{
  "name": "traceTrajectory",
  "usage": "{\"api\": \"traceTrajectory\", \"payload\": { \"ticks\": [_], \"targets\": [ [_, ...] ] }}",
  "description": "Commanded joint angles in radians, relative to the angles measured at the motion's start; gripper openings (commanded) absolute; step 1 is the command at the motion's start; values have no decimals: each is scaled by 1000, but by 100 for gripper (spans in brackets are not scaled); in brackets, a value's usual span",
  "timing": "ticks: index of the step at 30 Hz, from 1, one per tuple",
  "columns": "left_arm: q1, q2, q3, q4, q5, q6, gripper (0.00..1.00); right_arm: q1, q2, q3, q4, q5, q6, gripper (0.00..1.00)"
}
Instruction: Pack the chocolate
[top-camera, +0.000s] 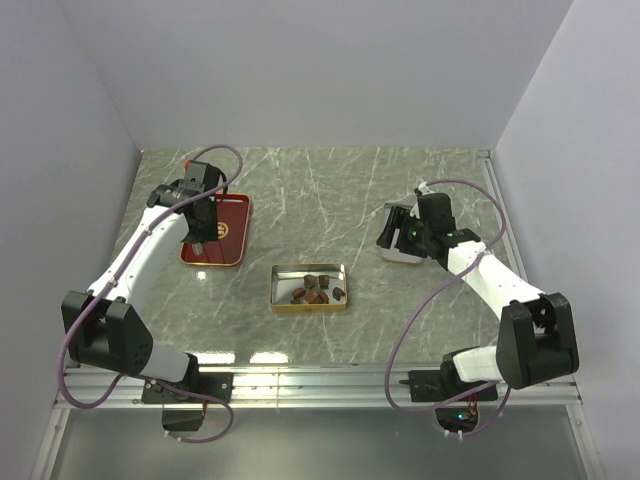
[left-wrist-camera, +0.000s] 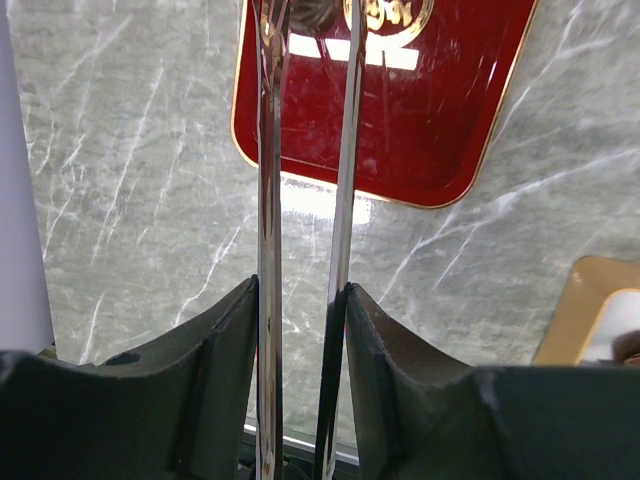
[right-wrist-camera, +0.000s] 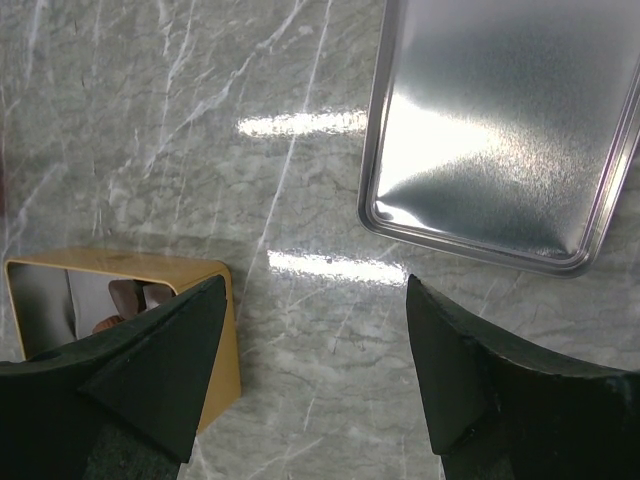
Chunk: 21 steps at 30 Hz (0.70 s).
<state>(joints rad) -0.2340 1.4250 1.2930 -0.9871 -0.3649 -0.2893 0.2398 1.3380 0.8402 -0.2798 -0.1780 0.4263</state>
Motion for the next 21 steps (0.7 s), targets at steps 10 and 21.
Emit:
{"api": "traceTrajectory", "payload": {
  "ticks": [10,21],
  "targets": [
    [4,6,-1,-16,-28,-36,44,7,41,79,11,-8,-15,79],
    [12,18,-24,18,-32,-31,44,7,72,103,4,-12,-20,79]
  ]
}}
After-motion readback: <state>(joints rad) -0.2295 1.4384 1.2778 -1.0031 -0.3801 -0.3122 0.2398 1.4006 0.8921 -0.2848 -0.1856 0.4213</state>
